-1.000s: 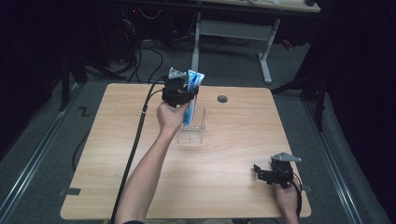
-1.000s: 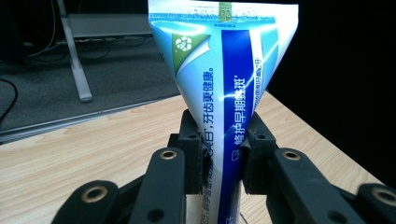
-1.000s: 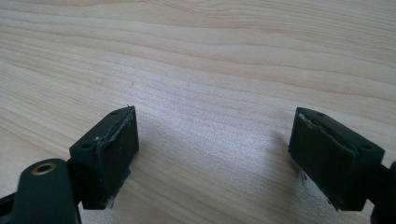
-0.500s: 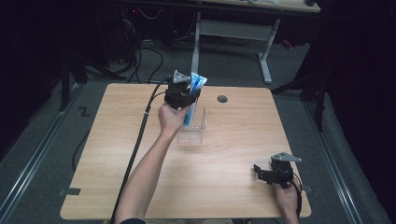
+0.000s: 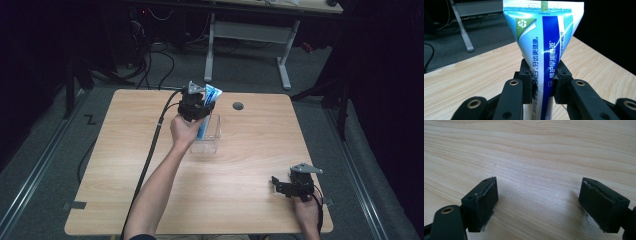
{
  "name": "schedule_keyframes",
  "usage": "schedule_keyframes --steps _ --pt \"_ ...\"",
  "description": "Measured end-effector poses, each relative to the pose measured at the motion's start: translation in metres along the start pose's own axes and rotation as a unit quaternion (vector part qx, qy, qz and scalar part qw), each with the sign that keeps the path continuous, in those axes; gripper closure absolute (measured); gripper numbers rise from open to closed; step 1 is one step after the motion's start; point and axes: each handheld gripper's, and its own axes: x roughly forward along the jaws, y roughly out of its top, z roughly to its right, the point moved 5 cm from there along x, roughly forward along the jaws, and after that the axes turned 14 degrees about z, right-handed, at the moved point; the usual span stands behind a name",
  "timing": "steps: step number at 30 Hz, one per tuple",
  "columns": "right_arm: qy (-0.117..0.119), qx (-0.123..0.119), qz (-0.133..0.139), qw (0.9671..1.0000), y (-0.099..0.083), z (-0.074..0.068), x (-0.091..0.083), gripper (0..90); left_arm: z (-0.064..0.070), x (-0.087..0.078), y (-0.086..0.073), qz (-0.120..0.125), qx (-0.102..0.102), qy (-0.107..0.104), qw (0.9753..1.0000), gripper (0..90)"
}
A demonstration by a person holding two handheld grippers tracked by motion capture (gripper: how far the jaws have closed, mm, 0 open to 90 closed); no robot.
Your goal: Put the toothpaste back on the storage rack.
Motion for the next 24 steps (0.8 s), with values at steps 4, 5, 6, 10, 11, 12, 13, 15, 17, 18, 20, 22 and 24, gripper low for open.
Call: schedule_keyframes --steps 4,5,6,10,11,12,13,15,17,18,20,22,24 --pt "0.000 0.000 0.000 1.0000 0.000 0.000 0.000 15.8 0.001 0.002 -0.005 -0.003 0.001 -0.001 1.0000 73.6" --pt "0.000 0.000 0.000 1.0000 0.000 0.000 0.000 15.8 0.001 0.002 -0.006 -0.006 0.002 0.000 1.0000 73.6" --pt "0.000 0.000 0.000 1.0000 0.000 0.000 0.000 15.8 0.000 0.003 -0.007 -0.008 0.003 0.000 1.0000 73.5" --pt "0.000 0.000 0.000 1.0000 0.000 0.000 0.000 15.8 0.001 0.005 -0.012 -0.013 0.007 0.002 0.9999 73.5" --pt "0.000 0.000 0.000 1.0000 0.000 0.000 0.000 15.8 0.001 0.005 -0.013 -0.014 0.008 0.002 0.9999 73.5" --pt "0.000 0.000 0.000 1.0000 0.000 0.000 0.000 15.8 0.001 0.005 -0.014 -0.015 0.010 0.002 0.9998 73.5" --pt "0.000 0.000 0.000 1.0000 0.000 0.000 0.000 15.8 0.002 0.005 -0.015 -0.018 0.013 0.002 0.9998 73.5" --pt "0.000 0.000 0.000 1.0000 0.000 0.000 0.000 15.8 0.001 0.005 -0.016 -0.021 0.016 0.002 0.9997 73.5" --pt "0.000 0.000 0.000 1.0000 0.000 0.000 0.000 15.8 0.001 0.005 -0.018 -0.023 0.018 0.004 0.9996 73.4" --pt "0.000 0.000 0.000 1.0000 0.000 0.000 0.000 15.8 0.001 0.005 -0.019 -0.027 0.023 0.005 0.9993 73.4" --pt "0.000 0.000 0.000 1.0000 0.000 0.000 0.000 15.8 0.002 0.005 -0.021 -0.032 0.033 0.005 0.9989 73.5" --pt "0.000 0.000 0.000 1.0000 0.000 0.000 0.000 15.8 0.003 0.006 -0.023 -0.033 0.035 0.004 0.9988 73.4" --pt "0.000 0.000 0.000 1.0000 0.000 0.000 0.000 15.8 0.003 0.006 -0.026 -0.035 0.033 0.003 0.9988 73.4"
